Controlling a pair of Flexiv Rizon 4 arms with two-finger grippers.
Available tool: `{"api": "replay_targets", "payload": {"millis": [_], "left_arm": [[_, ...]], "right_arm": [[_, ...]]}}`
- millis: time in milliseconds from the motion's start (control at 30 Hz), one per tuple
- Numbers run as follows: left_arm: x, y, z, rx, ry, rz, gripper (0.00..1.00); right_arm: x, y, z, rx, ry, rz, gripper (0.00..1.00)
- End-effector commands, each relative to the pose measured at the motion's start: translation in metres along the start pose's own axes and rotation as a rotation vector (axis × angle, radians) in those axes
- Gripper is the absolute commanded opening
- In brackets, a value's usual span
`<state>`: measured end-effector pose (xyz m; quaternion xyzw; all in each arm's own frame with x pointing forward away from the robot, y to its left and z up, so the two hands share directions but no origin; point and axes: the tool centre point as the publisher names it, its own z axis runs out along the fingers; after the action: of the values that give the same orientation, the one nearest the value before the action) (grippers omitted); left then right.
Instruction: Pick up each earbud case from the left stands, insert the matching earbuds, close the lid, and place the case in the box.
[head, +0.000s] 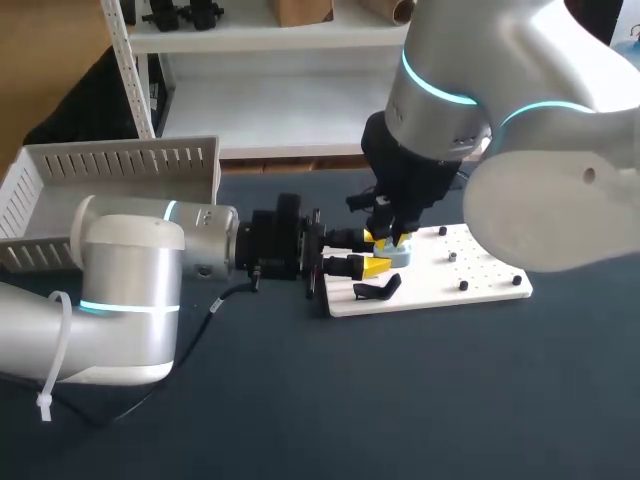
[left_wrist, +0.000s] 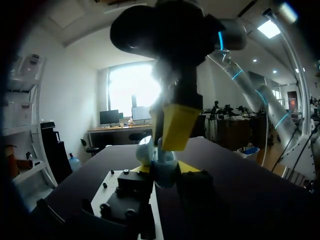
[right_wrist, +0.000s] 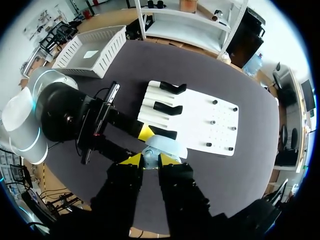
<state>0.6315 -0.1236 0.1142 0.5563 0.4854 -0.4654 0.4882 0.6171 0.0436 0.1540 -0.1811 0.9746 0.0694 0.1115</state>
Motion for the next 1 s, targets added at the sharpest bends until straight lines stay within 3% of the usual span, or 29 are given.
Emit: {"api": "replay_targets", "payload": {"millis": [33, 100, 133, 167, 233, 267, 367, 433, 567, 767, 1000], "left_arm": [[0.001, 0.0, 0.0, 0.001, -0.004, 0.002, 0.0], [0.001, 0.0, 0.0, 0.001, -0.004, 0.002, 0.0], [0.001, 0.0, 0.0, 0.001, -0.004, 0.002, 0.0], [0.001, 0.0, 0.0, 0.001, -0.004, 0.002, 0.0], [0.001, 0.0, 0.0, 0.001, -0.004, 0.002, 0.0], [0.001, 0.0, 0.0, 0.001, -0.004, 0.002, 0.0], [0.001, 0.0, 0.0, 0.001, -0.004, 0.002, 0.0], [0.001, 0.0, 0.0, 0.001, -0.004, 0.002, 0.0], [0.001, 0.0, 0.0, 0.001, -0.004, 0.002, 0.0], [0.001, 0.0, 0.0, 0.001, -0.004, 0.002, 0.0], [0.001, 0.0, 0.0, 0.001, -0.004, 0.002, 0.0]], "right_arm": [[-0.002, 0.0, 0.0, 0.001, 0.011, -0.003, 0.0], [-0.002, 0.0, -0.001, 0.002, 0.013, -0.005, 0.0], [-0.002, 0.0, -0.001, 0.001, 0.014, -0.005, 0.07], [-0.002, 0.0, -0.002, 0.0, 0.014, -0.006, 0.33], [-0.001, 0.001, -0.005, -0.008, 0.014, -0.01, 0.46], [0.0, 0.001, -0.007, -0.015, 0.012, -0.011, 0.49], [0.003, 0.002, -0.012, -0.019, 0.007, -0.015, 0.75], [0.005, 0.002, -0.017, -0.018, -0.003, -0.021, 0.79], [0.009, 0.001, -0.029, -0.025, -0.028, -0.023, 0.83], [0.016, -0.001, -0.037, -0.012, -0.042, -0.03, 0.71], [0.024, -0.013, -0.033, 0.027, -0.031, -0.001, 0.67]]}}
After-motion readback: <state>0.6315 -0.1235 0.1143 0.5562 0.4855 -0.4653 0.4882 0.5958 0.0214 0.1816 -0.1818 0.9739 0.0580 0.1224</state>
